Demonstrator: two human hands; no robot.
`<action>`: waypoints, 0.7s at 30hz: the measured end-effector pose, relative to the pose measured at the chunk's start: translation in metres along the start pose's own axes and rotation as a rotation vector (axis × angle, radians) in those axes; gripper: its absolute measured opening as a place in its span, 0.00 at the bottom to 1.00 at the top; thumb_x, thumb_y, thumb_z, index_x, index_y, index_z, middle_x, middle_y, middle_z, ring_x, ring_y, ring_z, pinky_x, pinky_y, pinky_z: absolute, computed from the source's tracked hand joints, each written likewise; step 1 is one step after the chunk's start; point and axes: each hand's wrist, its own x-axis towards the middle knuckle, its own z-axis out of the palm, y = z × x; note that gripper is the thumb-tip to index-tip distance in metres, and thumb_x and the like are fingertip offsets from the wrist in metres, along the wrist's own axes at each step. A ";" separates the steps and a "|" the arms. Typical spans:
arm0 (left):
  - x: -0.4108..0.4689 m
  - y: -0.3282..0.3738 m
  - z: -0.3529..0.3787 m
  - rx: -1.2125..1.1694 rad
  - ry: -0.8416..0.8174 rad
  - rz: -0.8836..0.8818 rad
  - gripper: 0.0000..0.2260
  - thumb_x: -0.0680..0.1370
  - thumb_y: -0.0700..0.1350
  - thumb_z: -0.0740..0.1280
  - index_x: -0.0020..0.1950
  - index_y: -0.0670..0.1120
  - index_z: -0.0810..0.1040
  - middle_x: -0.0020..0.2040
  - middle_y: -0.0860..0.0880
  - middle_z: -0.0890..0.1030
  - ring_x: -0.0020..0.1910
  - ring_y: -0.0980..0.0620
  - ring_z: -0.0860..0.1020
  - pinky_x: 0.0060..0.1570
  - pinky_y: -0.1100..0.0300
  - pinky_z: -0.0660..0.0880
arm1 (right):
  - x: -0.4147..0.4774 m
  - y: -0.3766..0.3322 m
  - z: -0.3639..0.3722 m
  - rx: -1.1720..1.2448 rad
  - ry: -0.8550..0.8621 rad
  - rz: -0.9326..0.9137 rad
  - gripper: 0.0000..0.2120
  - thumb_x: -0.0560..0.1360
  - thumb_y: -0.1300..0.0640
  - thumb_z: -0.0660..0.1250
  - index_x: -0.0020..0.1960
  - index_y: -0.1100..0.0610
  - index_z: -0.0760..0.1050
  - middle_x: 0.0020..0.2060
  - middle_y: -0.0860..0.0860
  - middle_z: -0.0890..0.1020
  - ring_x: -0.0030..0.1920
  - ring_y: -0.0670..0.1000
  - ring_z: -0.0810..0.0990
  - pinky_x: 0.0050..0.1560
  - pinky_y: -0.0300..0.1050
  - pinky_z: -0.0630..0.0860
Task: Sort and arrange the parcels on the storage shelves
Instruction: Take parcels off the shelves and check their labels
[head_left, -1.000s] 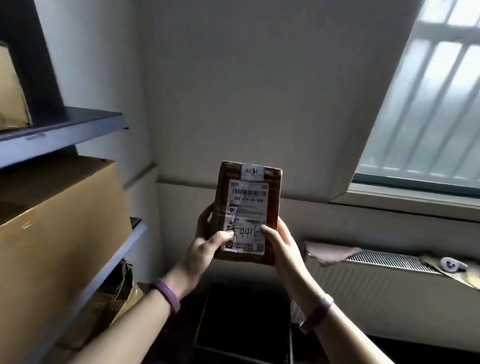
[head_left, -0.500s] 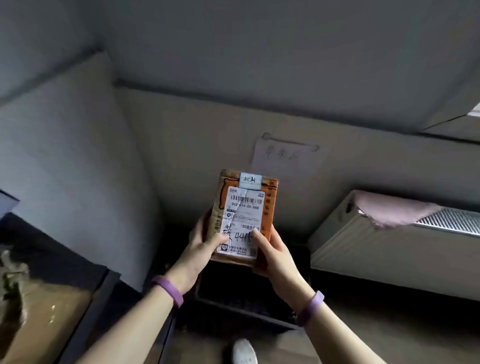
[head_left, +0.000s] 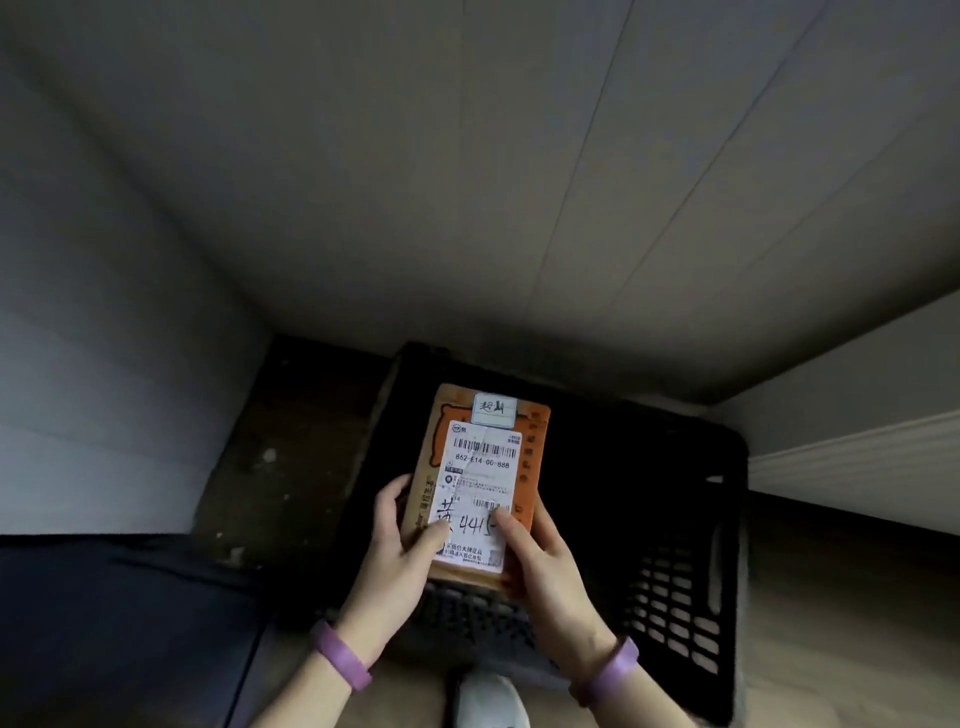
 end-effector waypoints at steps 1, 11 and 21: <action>0.014 -0.017 0.003 0.011 0.006 -0.006 0.23 0.78 0.42 0.67 0.64 0.63 0.62 0.59 0.60 0.75 0.55 0.63 0.77 0.45 0.73 0.74 | 0.016 0.017 -0.008 0.007 0.002 0.028 0.24 0.73 0.50 0.72 0.69 0.47 0.72 0.61 0.53 0.82 0.60 0.56 0.81 0.56 0.48 0.80; 0.110 -0.096 0.004 0.511 0.260 0.285 0.26 0.76 0.38 0.68 0.73 0.51 0.67 0.69 0.56 0.68 0.64 0.62 0.68 0.53 0.84 0.63 | 0.141 0.122 -0.028 0.053 -0.060 0.123 0.23 0.75 0.51 0.71 0.69 0.46 0.71 0.60 0.53 0.82 0.60 0.56 0.81 0.63 0.57 0.76; 0.151 -0.121 -0.004 0.743 -0.020 0.311 0.26 0.78 0.43 0.66 0.75 0.54 0.63 0.74 0.63 0.55 0.76 0.62 0.52 0.73 0.65 0.57 | 0.204 0.156 -0.015 0.103 -0.025 0.081 0.29 0.74 0.51 0.70 0.73 0.47 0.66 0.63 0.54 0.80 0.63 0.58 0.79 0.68 0.62 0.70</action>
